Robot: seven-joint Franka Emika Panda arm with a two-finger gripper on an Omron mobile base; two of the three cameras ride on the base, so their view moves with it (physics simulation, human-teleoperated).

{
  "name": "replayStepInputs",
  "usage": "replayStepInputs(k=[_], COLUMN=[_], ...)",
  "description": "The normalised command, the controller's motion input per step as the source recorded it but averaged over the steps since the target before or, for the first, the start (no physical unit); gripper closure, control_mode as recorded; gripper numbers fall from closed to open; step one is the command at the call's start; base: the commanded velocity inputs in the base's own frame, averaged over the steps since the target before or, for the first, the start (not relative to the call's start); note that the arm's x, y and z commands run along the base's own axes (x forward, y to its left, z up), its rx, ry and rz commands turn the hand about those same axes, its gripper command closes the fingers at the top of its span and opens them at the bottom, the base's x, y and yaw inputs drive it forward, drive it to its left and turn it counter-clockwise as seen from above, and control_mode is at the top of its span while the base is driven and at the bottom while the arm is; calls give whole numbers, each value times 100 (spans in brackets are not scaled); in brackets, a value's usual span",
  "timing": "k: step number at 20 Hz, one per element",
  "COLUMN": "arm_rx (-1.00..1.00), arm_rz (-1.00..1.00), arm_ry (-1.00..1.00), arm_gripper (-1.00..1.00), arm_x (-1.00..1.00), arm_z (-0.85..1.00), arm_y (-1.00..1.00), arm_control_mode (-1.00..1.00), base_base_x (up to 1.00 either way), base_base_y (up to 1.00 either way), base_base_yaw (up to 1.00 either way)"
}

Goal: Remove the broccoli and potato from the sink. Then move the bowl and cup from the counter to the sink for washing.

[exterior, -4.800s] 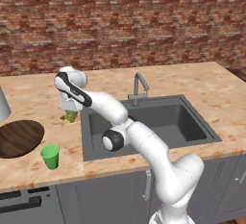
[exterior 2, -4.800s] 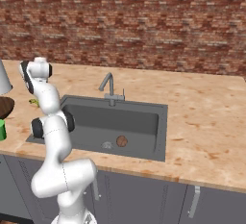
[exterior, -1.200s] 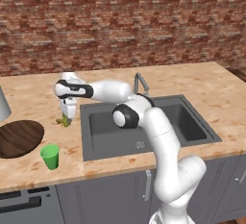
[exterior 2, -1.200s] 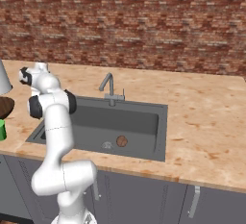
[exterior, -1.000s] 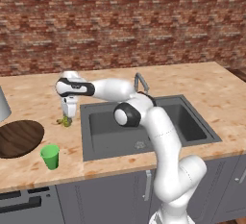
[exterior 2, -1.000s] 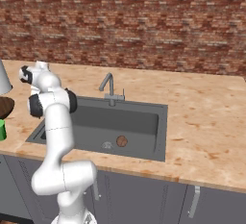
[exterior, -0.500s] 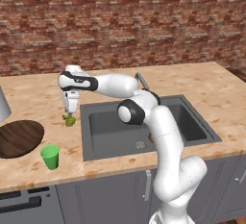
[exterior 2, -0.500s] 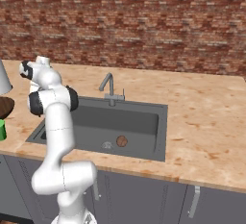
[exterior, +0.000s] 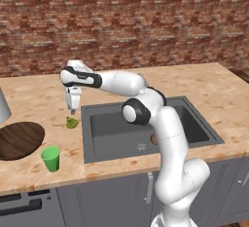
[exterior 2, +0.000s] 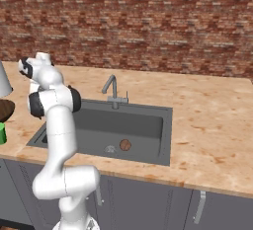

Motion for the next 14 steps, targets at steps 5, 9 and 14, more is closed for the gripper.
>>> replayStepInputs(k=[5, 9, 14], arm_rx=[-2, -1, 0], arm_rz=[0, 0, 0], arm_ry=[0, 0, 0], arm_gripper=[-100, -100, -100], arm_x=[-13, -15, -17], arm_z=[26, 21, 17], arm_y=[-18, -25, -26], arm_control_mode=[-100, -100, -100], base_base_x=[0, 0, 0], base_base_y=[0, 0, 0], base_base_yaw=[0, 0, 0])
